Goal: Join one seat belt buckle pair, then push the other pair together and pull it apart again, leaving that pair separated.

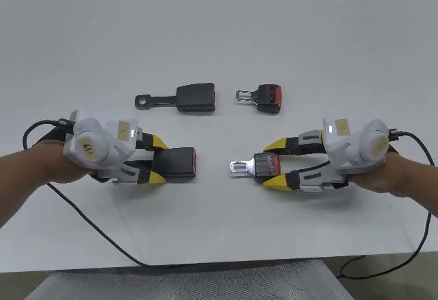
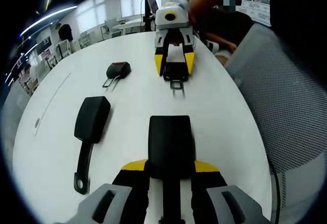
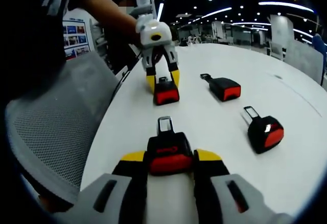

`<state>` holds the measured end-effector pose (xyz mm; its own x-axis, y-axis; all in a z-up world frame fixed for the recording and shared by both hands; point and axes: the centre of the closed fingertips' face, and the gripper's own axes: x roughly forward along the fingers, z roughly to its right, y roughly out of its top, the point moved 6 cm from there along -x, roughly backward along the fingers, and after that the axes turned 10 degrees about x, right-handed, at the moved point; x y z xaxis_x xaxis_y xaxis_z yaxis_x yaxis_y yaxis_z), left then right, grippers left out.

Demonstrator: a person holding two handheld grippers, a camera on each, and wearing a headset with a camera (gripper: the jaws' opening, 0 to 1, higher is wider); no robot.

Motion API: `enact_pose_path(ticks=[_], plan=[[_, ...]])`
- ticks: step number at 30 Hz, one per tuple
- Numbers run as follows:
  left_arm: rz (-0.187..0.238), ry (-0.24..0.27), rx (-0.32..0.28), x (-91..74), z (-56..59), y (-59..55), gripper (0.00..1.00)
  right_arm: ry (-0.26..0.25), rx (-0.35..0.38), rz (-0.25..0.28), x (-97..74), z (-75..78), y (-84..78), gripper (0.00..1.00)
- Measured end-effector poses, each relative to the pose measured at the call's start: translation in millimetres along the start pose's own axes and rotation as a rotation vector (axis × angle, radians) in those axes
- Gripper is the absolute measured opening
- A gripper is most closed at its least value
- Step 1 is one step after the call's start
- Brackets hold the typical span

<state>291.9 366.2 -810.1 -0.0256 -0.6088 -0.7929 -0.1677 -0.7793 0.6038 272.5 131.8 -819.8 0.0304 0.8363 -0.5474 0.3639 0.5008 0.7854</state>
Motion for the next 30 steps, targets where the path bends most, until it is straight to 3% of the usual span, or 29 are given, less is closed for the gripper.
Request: enact_pose_path(ticks=[18, 30], plan=[[-0.009, -0.005, 0.005, -0.3, 0.9, -0.5, 0.32, -0.002, 0.011, 0.019, 32.4, 2.8, 18.1, 0.35], [-0.014, -0.008, 0.005, 1.3, -0.8, -1.5, 0.32, 0.005, -0.028, -0.009, 48.5, 3.1, 29.4, 0.35]])
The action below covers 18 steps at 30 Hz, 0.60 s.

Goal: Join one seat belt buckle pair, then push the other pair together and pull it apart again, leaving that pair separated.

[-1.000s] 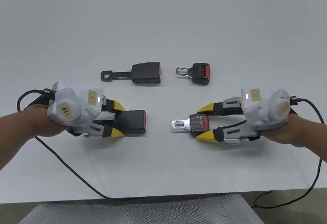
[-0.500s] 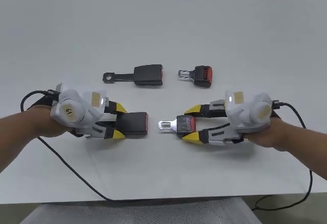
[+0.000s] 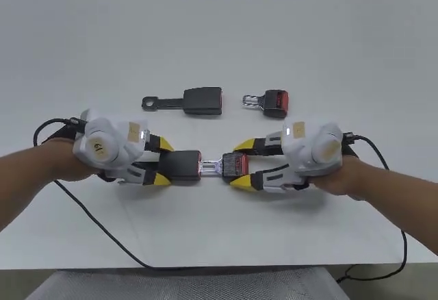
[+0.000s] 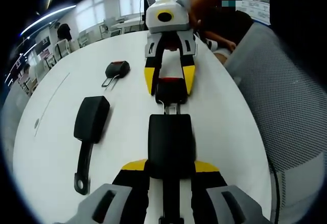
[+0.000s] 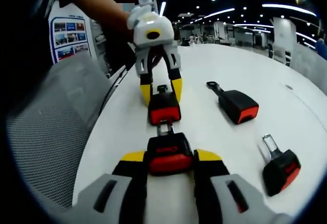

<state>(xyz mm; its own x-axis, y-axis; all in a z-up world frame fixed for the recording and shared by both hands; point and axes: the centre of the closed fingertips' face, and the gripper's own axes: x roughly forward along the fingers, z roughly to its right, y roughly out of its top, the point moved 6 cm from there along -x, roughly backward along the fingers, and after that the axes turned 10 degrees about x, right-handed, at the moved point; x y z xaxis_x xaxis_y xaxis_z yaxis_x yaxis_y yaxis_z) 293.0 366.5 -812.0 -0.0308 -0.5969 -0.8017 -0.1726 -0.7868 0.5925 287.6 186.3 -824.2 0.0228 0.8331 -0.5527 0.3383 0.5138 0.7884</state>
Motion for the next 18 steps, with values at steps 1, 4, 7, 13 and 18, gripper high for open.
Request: enact_pose_path(ticks=[1, 4, 7, 13, 18], plan=[[-0.001, 0.0, 0.0, 0.4, 0.0, -0.3, 0.32, 0.0, 0.001, -0.001, -0.2, -0.2, -0.2, 0.35], [-0.002, 0.0, 0.001, 1.3, 0.0, -0.3, 0.32, -0.007, 0.0, -0.004, 2.5, 0.2, 1.7, 0.35], [-0.005, -0.001, 0.002, 1.3, 0.4, 1.6, 0.32, -0.01, 0.005, -0.004, 4.7, 0.3, 3.4, 0.35], [-0.01, 0.003, -0.003, 1.0, 1.0, 3.9, 0.32, -0.01, 0.005, -0.013, 10.8, 0.8, 7.0, 0.35], [-0.021, -0.002, 0.0, 0.7, 0.3, 4.8, 0.32, -0.015, 0.006, -0.022, 12.8, 1.1, 7.9, 0.34]])
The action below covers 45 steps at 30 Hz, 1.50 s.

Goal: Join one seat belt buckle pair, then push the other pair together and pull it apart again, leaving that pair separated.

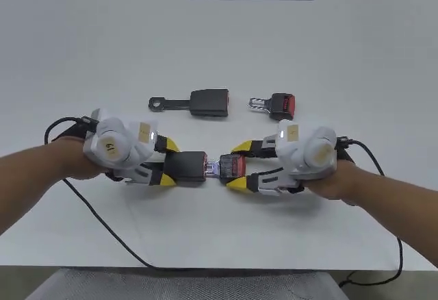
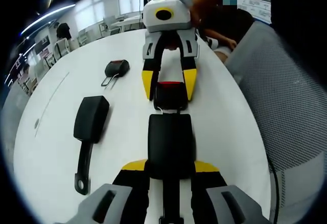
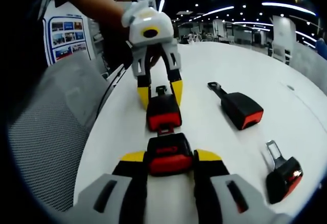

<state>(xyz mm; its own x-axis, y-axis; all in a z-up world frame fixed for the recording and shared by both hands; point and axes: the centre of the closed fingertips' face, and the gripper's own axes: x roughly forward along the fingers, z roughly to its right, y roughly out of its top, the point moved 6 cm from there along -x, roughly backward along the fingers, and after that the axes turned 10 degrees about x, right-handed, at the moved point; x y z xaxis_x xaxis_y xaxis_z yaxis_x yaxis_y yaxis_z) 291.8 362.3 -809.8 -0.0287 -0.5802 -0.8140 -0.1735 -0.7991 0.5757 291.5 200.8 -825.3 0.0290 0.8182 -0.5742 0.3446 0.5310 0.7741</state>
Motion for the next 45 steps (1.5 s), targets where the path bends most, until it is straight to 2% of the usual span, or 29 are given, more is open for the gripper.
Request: enact_pose_path(ticks=[14, 20, 33, 41, 45], plan=[[-0.003, -0.001, -0.001, -1.4, 0.8, -0.5, 0.32, -0.004, -0.011, -0.02, 9.0, -3.8, 5.6, 0.34], [-0.001, 0.0, 0.002, -2.4, 0.8, 0.3, 0.32, -0.002, 0.002, -0.012, 14.8, -5.7, 9.7, 0.34], [0.006, 0.001, -0.004, -2.6, 1.2, -1.9, 0.32, 0.002, -0.015, -0.024, 14.0, -5.0, 7.8, 0.34], [0.015, -0.003, 0.003, -3.0, 0.4, -5.8, 0.32, -0.005, -0.02, -0.012, 11.6, -3.7, 6.4, 0.34], [0.034, -0.005, 0.004, -3.4, 0.3, -7.4, 0.32, -0.004, -0.025, -0.01, 11.2, -3.1, 7.1, 0.33]])
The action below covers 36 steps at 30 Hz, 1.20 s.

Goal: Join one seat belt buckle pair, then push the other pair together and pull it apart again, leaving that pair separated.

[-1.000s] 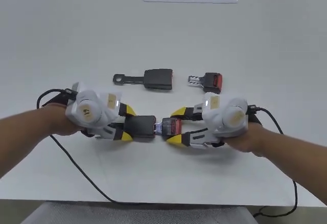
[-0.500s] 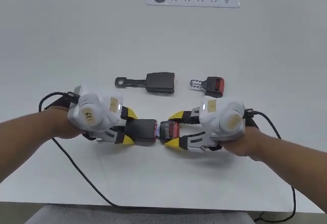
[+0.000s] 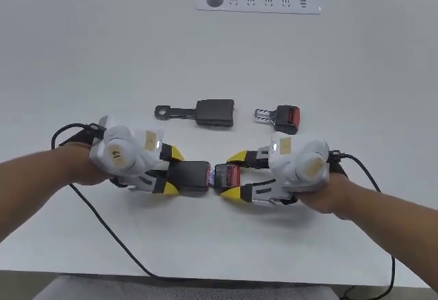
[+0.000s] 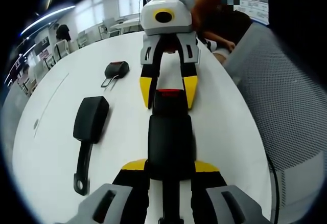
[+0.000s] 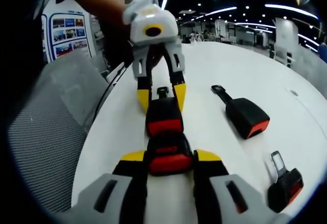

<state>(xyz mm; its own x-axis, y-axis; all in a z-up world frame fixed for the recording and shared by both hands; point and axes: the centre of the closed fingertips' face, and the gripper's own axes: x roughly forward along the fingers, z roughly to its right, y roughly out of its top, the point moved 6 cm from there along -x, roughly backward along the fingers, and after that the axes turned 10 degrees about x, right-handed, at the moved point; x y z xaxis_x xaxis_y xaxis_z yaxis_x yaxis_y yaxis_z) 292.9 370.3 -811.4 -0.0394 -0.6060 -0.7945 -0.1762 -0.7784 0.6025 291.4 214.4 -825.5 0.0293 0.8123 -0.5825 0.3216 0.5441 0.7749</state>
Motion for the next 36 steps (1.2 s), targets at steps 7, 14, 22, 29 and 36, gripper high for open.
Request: enact_pose_path(ticks=[7, 14, 22, 29, 36], plan=[[0.027, -0.006, 0.006, -0.9, 1.8, 0.7, 0.32, 0.003, -0.012, 0.01, -1.6, -0.6, -0.5, 0.33], [0.054, -0.01, 0.002, -0.5, 1.2, 0.4, 0.31, 0.0, -0.02, 0.026, -2.7, -2.2, -0.9, 0.33], [0.078, -0.005, 0.001, -0.8, 1.1, 0.5, 0.31, 0.002, -0.02, 0.037, -2.0, -2.1, -0.3, 0.32], [0.087, -0.006, 0.002, -0.6, -0.2, -2.2, 0.31, 0.004, -0.021, 0.043, -1.0, -1.3, 0.4, 0.32], [0.09, -0.01, 0.007, 0.4, -1.8, -4.4, 0.31, 0.004, -0.024, 0.045, -0.3, -1.1, 1.0, 0.32]])
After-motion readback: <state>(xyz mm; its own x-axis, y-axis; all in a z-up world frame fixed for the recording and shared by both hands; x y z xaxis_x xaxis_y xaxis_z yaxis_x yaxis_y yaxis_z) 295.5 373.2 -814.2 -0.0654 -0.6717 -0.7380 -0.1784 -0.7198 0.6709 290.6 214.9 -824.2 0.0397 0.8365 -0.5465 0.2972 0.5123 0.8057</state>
